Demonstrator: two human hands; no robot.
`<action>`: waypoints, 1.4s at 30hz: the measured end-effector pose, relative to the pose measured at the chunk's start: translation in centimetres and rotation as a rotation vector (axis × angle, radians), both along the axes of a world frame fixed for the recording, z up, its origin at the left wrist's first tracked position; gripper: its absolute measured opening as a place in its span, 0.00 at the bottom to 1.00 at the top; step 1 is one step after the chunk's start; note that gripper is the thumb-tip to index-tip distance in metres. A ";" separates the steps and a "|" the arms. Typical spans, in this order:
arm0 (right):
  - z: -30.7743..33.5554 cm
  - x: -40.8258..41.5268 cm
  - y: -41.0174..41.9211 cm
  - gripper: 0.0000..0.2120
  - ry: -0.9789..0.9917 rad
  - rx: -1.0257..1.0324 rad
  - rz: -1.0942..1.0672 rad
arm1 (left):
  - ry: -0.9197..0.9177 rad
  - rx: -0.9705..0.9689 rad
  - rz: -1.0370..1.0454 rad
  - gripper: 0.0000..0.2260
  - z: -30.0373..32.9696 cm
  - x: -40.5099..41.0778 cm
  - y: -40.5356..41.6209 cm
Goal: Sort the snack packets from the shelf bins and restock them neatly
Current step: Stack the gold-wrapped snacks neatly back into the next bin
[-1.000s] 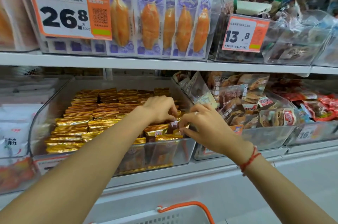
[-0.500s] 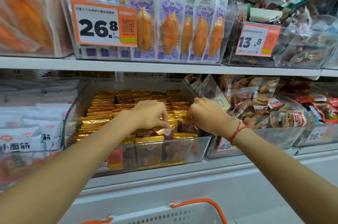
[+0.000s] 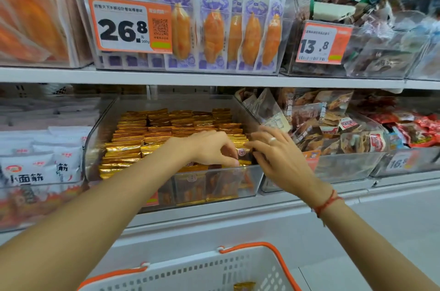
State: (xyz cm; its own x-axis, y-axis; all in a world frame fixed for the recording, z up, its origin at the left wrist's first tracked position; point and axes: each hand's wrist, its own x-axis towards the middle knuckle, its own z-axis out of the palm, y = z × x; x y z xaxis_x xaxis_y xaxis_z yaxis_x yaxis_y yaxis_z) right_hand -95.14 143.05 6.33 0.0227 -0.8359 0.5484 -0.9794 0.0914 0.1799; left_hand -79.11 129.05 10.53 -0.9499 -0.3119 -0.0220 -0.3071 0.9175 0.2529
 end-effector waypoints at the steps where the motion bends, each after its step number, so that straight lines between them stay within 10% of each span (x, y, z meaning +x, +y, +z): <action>1: -0.7 -0.1 0.3 0.17 -0.004 -0.012 0.002 | 0.001 -0.016 0.008 0.14 0.1 0.0 0.0; 7: -2.0 0.2 0.1 0.19 -0.049 -0.077 -0.005 | 0.036 -0.196 0.123 0.12 0.7 3.9 -1.5; 11: -2.1 0.3 0.0 0.20 -0.065 -0.093 0.006 | 0.099 0.126 0.263 0.26 -0.6 3.9 -1.3; 22: -2.8 0.9 2.3 0.16 -0.051 -0.238 -0.043 | -0.033 0.063 0.216 0.17 -0.9 1.3 -1.0; 27: -4.6 4.2 4.9 0.11 -0.172 -0.339 0.128 | 0.268 -0.105 0.349 0.17 -1.4 4.2 1.7; 33: -16.4 6.9 8.0 0.10 -0.468 0.168 0.072 | 0.880 -0.005 0.511 0.04 -11.1 15.0 10.9; 42: -31.4 11.0 14.4 0.23 -0.623 1.465 -0.118 | -0.484 0.580 0.449 0.15 -36.3 24.3 14.9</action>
